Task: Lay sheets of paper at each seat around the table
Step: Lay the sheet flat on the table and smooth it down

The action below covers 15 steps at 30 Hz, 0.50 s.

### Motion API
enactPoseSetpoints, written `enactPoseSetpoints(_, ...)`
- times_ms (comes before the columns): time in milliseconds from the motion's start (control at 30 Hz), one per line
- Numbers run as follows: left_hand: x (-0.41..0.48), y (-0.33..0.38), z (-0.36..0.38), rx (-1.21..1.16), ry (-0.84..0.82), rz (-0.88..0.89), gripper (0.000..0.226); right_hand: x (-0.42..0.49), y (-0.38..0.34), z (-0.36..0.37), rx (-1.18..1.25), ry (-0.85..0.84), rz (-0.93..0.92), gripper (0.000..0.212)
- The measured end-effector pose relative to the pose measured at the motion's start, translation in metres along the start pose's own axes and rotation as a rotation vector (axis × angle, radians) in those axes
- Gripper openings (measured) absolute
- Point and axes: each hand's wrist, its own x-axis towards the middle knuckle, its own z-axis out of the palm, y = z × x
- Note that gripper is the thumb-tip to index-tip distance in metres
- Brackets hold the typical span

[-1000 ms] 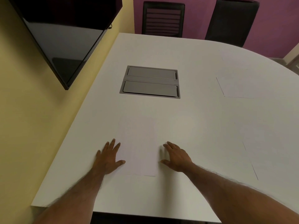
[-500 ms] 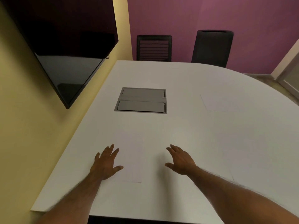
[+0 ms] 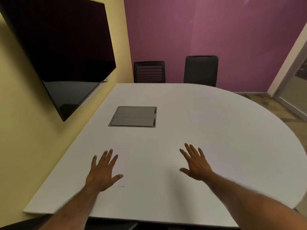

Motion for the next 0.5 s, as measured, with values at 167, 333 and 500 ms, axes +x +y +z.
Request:
enactPoseSetpoints(167,-0.019,0.035,-0.035,0.070,0.081,0.026,0.097,-0.045,0.042,-0.032,-0.020,0.078,0.063,0.090)
enactPoseSetpoints(333,-0.049,0.084,-0.056,0.029,0.188,0.016,0.098,-0.116,0.067,-0.065,-0.121,0.123,0.074,0.088)
enactPoseSetpoints(500,-0.090,0.136,-0.069,0.025,0.276,0.017,0.099,-0.178,0.100,-0.090,-0.198,0.116,0.090,0.088)
